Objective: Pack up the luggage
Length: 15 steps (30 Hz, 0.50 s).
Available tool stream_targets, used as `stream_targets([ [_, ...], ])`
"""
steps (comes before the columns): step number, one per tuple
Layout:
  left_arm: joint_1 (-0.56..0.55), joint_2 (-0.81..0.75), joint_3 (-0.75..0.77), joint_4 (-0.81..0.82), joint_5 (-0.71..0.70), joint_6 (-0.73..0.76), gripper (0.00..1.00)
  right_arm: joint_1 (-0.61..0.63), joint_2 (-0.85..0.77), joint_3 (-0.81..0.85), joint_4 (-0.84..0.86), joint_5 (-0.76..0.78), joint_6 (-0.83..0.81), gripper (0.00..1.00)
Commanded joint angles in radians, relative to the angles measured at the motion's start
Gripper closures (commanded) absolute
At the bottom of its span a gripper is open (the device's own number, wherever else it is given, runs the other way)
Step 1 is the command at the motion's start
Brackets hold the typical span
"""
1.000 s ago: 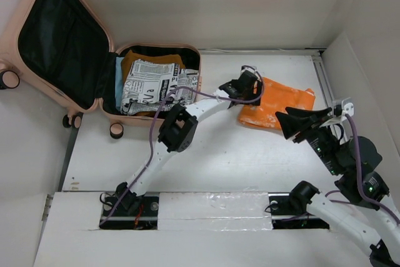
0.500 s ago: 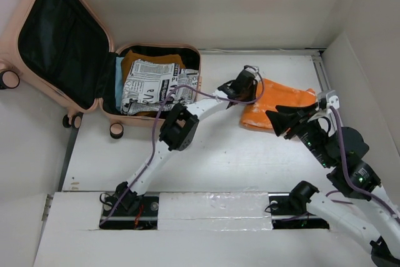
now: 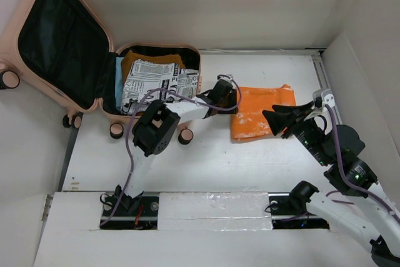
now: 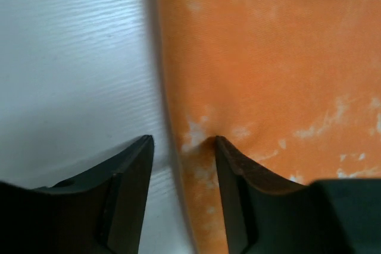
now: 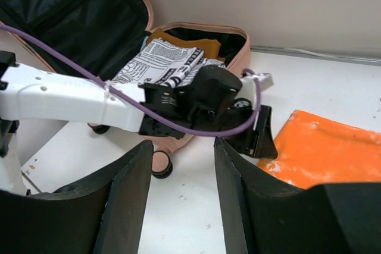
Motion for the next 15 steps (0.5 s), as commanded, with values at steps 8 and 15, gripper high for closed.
stream_targets([
  [8,0.008,-0.118,-0.178,0.051,0.097,-0.078,0.45,-0.005,-0.002,-0.015,0.046,-0.010,0.005,0.49],
  [15,-0.035,-0.025,-0.134,0.042,0.166,-0.096,0.46,-0.005,-0.002,-0.033,0.066,-0.019,0.005,0.49],
])
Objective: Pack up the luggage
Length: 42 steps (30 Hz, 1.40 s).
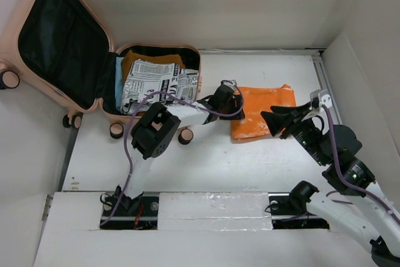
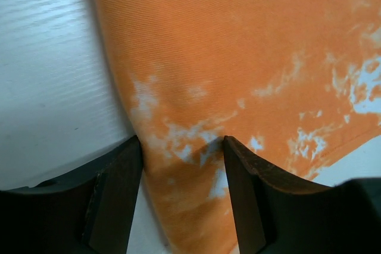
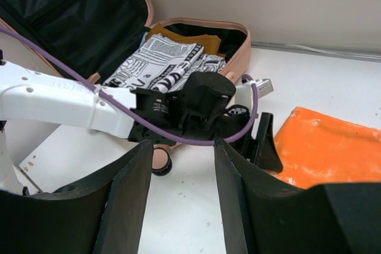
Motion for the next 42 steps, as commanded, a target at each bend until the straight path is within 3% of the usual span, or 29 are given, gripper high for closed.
stream_targets([
  [1,-0.035,0.075,0.012,-0.051,0.065,-0.033,0.49,-0.005,-0.002,-0.016,0.060,-0.015,0.005,0.49],
  [3,-0.035,0.086,0.022,-0.040,0.078,-0.044,0.58,-0.005,0.007,-0.016,0.060,-0.015,0.005,0.49],
  [4,-0.035,0.086,0.022,-0.028,0.051,-0.044,0.75,-0.005,0.007,-0.016,0.060,-0.015,0.005,0.49],
  [5,-0.035,0.086,0.022,-0.028,0.034,-0.044,0.86,-0.005,0.007,-0.016,0.051,-0.015,0.005,0.49],
  [7,-0.035,0.077,0.036,-0.028,0.009,-0.044,1.00,-0.005,-0.002,-0.016,0.051,-0.015,0.005,0.49],
  [10,-0.014,0.026,0.088,-0.028,-0.003,-0.018,1.00,-0.005,-0.002,-0.016,0.051,-0.015,0.005,0.49],
  [17,0.115,-0.080,0.428,-0.316,-0.075,0.159,1.00,-0.005,-0.011,-0.016,0.051,-0.015,0.005,0.49],
  [22,0.262,-0.237,0.467,-0.419,-0.129,0.206,1.00,-0.005,-0.031,-0.016,0.041,-0.013,-0.005,0.49],
  [27,0.446,-0.415,0.275,-0.418,-0.166,0.196,1.00,-0.005,-0.062,-0.016,0.031,-0.013,-0.005,0.49],
  [32,0.725,-0.563,0.056,-0.320,-0.058,0.122,1.00,-0.005,-0.062,-0.026,0.041,-0.045,-0.005,0.49],
  [39,0.926,-0.533,-0.005,-0.332,-0.107,0.145,1.00,-0.005,-0.073,-0.035,0.019,-0.045,-0.005,0.49],
  [42,0.948,-0.484,0.004,-0.343,-0.151,0.172,1.00,-0.005,-0.073,-0.035,0.019,-0.045,-0.005,0.49],
])
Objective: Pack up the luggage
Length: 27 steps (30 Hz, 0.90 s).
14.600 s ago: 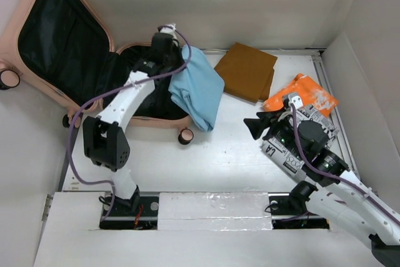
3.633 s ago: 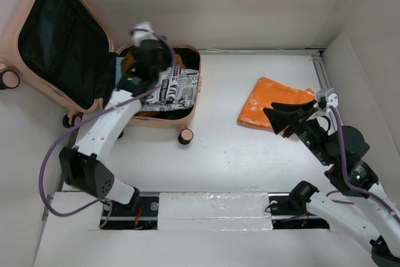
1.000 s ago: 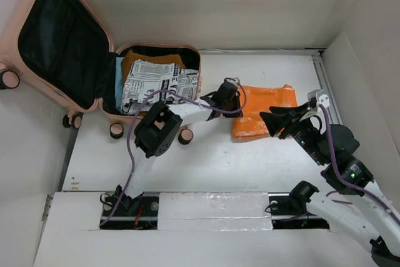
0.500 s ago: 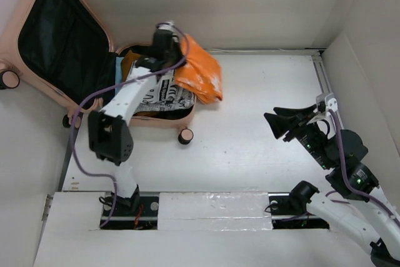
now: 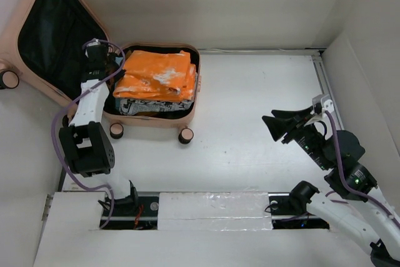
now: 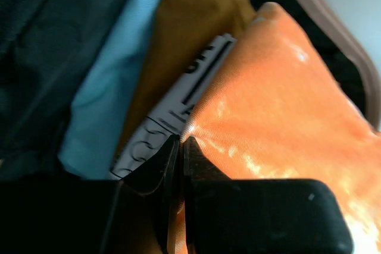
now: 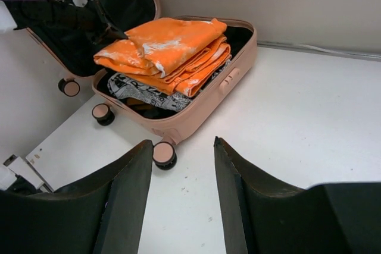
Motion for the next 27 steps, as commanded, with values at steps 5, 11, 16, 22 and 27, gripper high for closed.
stream_targets([
  [5,0.033,0.054,0.040,0.020,-0.198,0.041,1.00,-0.005,0.000,0.007,0.024,-0.035,-0.004,0.49],
  [11,0.082,0.064,0.040,0.011,-0.255,0.031,0.96,-0.005,0.027,-0.003,0.043,-0.070,-0.004,0.49],
  [16,0.102,0.088,0.092,-0.032,-0.222,0.008,0.50,-0.005,0.073,-0.022,0.082,-0.079,-0.004,0.49],
  [22,0.046,-0.114,0.066,0.008,-0.300,-0.005,0.35,-0.005,0.139,-0.043,0.139,-0.111,-0.015,0.47],
  [27,0.000,-0.290,-0.005,-0.036,-0.418,0.037,0.35,-0.005,0.182,-0.083,0.203,-0.173,-0.024,0.91],
])
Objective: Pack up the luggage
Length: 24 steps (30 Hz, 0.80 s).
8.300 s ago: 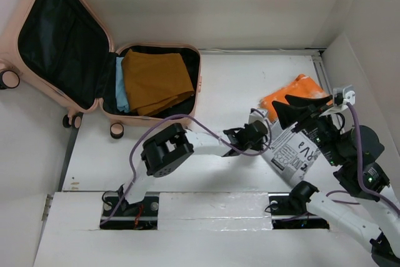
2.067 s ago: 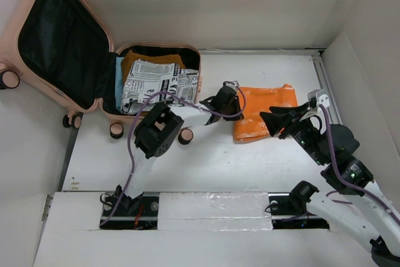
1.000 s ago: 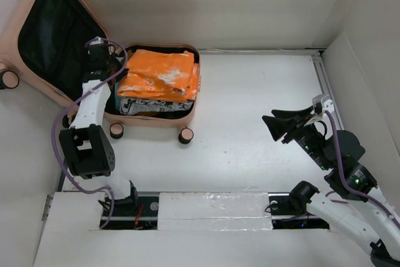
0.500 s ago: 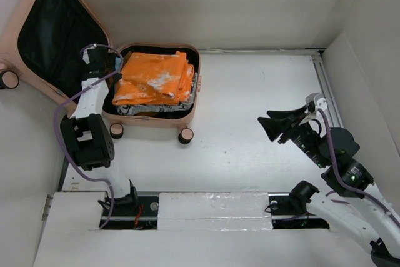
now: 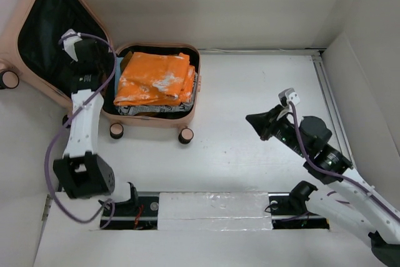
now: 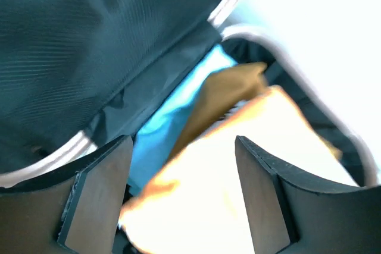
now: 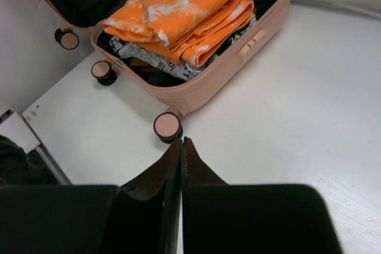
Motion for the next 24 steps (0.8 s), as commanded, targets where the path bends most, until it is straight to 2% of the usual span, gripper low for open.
stream_targets([
  [1,-0.014,-0.180,-0.040,-0.010,-0.164,0.030,0.36,-0.005,0.003,-0.036,0.117,-0.065,-0.010,0.98],
  [3,-0.014,-0.238,-0.041,-0.065,-0.247,0.053,0.37,-0.005,0.003,-0.049,0.135,-0.106,-0.010,1.00],
  [4,-0.014,-0.263,-0.024,-0.089,-0.356,0.053,0.37,-0.005,0.003,-0.059,0.135,-0.146,-0.010,1.00],
  [6,-0.014,-0.286,-0.015,-0.119,-0.476,0.093,0.38,-0.005,-0.009,-0.059,0.146,-0.184,-0.010,1.00],
  [8,0.004,-0.295,-0.004,-0.129,-0.587,0.109,0.38,-0.005,-0.020,-0.071,0.166,-0.216,-0.010,0.92],
  [9,0.034,-0.304,-0.004,-0.129,-0.600,0.109,0.37,-0.005,-0.020,-0.071,0.166,-0.241,-0.010,0.89],
  [13,0.062,-0.205,0.102,-0.235,-0.676,0.099,0.37,-0.005,-0.029,-0.071,0.166,-0.292,-0.010,0.65],
  [16,0.107,-0.087,0.206,-0.316,-0.803,0.099,0.37,-0.005,-0.029,-0.080,0.166,-0.304,-0.010,0.60],
  [18,0.127,-0.077,0.206,-0.327,-0.815,0.079,0.38,-0.005,-0.029,-0.091,0.166,-0.304,-0.010,0.60],
  [22,0.249,-0.056,0.194,-0.327,-0.672,0.043,0.40,-0.005,-0.020,-0.100,0.166,-0.304,-0.010,0.59],
  [24,0.269,-0.044,0.194,-0.304,-0.672,0.068,0.43,-0.005,-0.002,-0.111,0.166,-0.304,-0.010,0.59],
])
